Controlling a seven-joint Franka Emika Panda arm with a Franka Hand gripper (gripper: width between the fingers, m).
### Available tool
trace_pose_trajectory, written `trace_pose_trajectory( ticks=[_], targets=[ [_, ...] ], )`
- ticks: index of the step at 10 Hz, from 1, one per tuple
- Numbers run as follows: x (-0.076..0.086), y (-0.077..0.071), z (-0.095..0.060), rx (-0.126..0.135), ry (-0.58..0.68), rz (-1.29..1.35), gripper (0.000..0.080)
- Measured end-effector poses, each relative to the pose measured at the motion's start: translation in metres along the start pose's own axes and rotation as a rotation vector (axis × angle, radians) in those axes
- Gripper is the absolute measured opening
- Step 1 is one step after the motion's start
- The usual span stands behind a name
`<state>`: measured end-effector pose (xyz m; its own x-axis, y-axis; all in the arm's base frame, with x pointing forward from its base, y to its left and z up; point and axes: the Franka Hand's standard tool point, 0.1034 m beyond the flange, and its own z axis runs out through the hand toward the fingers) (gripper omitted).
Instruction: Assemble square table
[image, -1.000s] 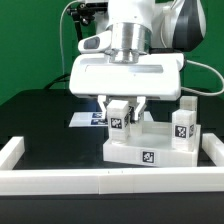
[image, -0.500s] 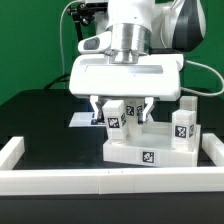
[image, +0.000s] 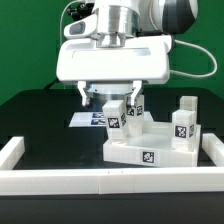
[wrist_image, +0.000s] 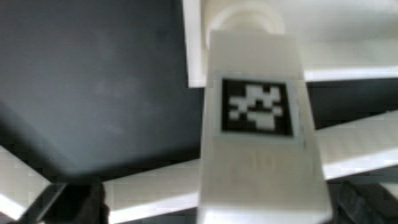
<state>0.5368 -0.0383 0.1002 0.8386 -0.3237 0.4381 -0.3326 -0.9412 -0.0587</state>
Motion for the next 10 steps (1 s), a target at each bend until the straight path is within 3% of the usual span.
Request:
trace_pose_trajectory(
  ticks=[3, 5, 7, 9, 10],
  targets=[
    [-0.008, -0.004, 0.004, 0.017, -0.072, 0.006, 0.0648],
    [-0.011, -0.013, 0.007, 0.068, -0.264, 0.034, 0.0648],
    [-0.015, -0.014, 0.009, 0.089, -0.384, 0.030, 0.0648],
    [-0.010, -0.005, 0.016, 0.101, -0.536, 0.027, 0.0648],
    [-0.007, -0.003, 0.019, 0.096, -0.524, 0.031, 0.0648]
  ],
)
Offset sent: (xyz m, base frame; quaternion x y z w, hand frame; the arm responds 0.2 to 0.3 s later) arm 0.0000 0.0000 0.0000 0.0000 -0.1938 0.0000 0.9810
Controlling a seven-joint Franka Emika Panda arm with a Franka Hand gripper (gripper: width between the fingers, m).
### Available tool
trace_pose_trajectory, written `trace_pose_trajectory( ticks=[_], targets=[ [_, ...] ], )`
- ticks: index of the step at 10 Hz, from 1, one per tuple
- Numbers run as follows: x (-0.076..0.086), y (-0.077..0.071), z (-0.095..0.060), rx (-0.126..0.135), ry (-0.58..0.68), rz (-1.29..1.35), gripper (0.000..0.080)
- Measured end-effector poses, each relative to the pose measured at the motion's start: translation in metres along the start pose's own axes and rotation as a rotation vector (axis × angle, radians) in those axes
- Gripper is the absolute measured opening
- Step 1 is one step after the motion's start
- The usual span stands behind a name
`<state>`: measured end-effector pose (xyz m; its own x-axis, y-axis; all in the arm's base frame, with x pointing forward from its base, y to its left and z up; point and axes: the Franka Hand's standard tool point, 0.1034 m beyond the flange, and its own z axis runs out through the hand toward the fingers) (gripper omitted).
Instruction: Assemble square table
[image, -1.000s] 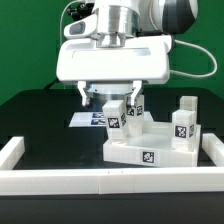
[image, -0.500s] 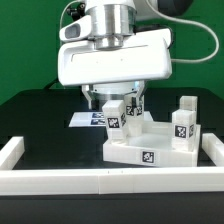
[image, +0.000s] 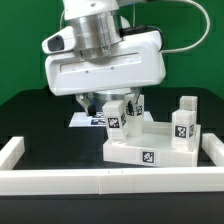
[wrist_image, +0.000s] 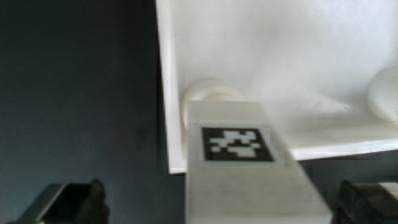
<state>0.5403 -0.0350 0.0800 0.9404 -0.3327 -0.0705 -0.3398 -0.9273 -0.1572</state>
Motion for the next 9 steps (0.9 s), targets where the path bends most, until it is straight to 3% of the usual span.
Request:
trace_pose_trajectory(
  ticks=[2, 3, 4, 5, 6, 7, 9],
  targets=[
    [-0.0013, 0.0013, 0.0026, -0.005, 0.006, 0.000, 0.0648],
    [-0.0013, 0.0015, 0.0026, -0.005, 0.006, 0.001, 0.0540],
    [-0.0013, 0.0015, 0.0026, -0.005, 0.006, 0.001, 0.0540],
    [-0.0013, 0.0015, 0.0026, -0.005, 0.006, 0.001, 0.0370],
    [-0.0013, 0.0016, 0.0026, -0.005, 0.006, 0.001, 0.0370],
    [-0.0013, 0.0016, 0.0027, -0.005, 0.005, 0.001, 0.0290],
    [-0.0014, 0.0016, 0.0027, -0.004, 0.005, 0.021, 0.0290]
  ],
)
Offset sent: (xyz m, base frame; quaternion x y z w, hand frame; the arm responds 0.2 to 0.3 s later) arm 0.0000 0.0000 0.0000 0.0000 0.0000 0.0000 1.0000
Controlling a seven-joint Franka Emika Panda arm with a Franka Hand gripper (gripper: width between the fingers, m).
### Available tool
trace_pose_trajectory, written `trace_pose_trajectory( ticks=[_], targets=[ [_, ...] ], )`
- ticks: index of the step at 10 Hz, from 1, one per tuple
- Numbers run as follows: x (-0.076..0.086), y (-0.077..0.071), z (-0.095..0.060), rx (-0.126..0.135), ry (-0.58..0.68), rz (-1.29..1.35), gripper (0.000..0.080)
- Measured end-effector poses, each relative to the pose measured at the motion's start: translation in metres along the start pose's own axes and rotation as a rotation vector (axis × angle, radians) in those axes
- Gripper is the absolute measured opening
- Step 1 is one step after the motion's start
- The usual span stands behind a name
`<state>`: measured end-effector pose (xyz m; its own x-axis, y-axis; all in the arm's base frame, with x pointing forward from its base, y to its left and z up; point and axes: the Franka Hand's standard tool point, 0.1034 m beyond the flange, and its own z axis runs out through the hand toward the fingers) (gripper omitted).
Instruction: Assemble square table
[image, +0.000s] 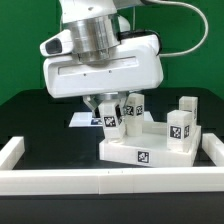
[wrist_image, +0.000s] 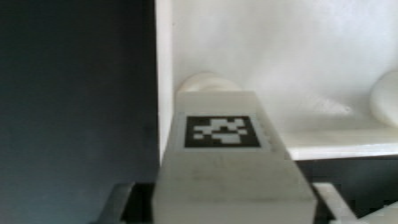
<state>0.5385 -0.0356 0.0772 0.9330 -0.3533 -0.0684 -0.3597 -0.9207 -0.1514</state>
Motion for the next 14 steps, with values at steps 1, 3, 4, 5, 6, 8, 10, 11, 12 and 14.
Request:
trace_pose_trajectory(
  ticks=[1, 3, 4, 5, 6, 8, 10, 11, 12, 14],
  targets=[
    [0.000, 0.000, 0.000, 0.000, 0.000, 0.000, 0.0290],
    [-0.001, -0.001, 0.001, 0.000, 0.000, 0.161, 0.0290],
    [-0.002, -0.005, 0.002, -0.002, 0.004, 0.265, 0.0290],
    [-0.003, -0.009, 0.003, -0.002, 0.002, 0.375, 0.0290],
    [-0.004, -0.011, 0.003, -0.003, 0.002, 0.485, 0.0291],
    [-0.004, -0.012, 0.004, 0.002, 0.001, 0.693, 0.0291],
    [-0.005, -0.017, 0.005, 0.005, -0.002, 0.904, 0.0291],
    [-0.006, -0.021, 0.005, 0.004, -0.003, 0.987, 0.0291],
    [-0.007, -0.024, 0.006, 0.006, -0.004, 1.107, 0.0291],
    [-0.008, -0.030, 0.007, 0.006, -0.006, 1.276, 0.0291]
  ],
)
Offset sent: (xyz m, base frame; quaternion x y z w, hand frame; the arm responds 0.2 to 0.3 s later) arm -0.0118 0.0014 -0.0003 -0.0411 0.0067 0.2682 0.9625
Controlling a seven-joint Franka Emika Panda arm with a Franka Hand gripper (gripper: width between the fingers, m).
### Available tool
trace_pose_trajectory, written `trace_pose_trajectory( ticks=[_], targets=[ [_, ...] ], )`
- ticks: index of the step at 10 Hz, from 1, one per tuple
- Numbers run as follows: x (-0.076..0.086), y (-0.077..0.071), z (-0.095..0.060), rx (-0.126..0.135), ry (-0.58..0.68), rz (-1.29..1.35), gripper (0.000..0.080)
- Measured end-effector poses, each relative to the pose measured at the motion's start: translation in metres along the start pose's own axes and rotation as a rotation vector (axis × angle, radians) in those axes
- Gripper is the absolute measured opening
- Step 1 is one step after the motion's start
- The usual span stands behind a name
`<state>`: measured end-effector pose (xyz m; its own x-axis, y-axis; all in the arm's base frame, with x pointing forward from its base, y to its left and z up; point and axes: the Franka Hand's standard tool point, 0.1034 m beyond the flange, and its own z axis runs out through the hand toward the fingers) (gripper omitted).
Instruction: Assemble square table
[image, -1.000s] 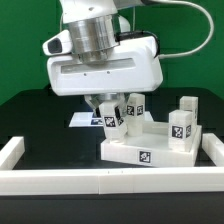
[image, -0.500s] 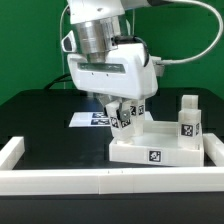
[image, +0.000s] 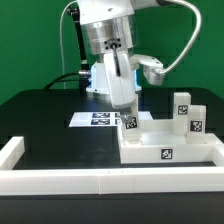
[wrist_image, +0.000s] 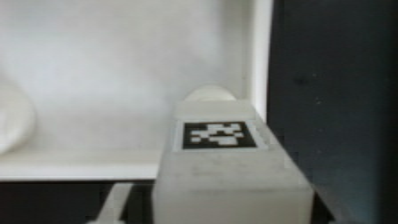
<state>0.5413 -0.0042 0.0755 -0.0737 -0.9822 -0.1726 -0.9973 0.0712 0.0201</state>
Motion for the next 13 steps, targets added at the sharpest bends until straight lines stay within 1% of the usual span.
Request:
trace_pose_trajectory(
  ticks=[1, 3, 4, 5, 6, 7, 8, 10, 11, 13],
  targets=[
    [-0.0005, -0.0001, -0.0001, 0.000, -0.002, 0.089, 0.0291],
    [-0.0004, -0.0001, 0.0000, 0.000, -0.003, 0.101, 0.0291],
    [-0.0005, 0.0001, 0.0001, 0.000, -0.003, 0.062, 0.0355],
    [-0.0005, 0.0001, 0.0001, 0.000, -0.003, 0.012, 0.0355],
    [-0.0005, 0.0002, 0.0001, 0.000, -0.003, -0.104, 0.0548],
    [-0.0007, 0.0002, -0.0001, 0.001, -0.003, -0.226, 0.0617],
    [-0.0011, 0.0002, -0.0003, -0.001, -0.005, -0.317, 0.0644],
    [0.0024, 0.0001, -0.0002, 0.007, -0.002, -0.514, 0.0648],
    [0.0036, 0.0006, -0.0002, 0.006, 0.000, -0.663, 0.0648],
    [0.0007, 0.0001, -0.0014, 0.005, 0.003, -0.788, 0.0648]
  ],
)
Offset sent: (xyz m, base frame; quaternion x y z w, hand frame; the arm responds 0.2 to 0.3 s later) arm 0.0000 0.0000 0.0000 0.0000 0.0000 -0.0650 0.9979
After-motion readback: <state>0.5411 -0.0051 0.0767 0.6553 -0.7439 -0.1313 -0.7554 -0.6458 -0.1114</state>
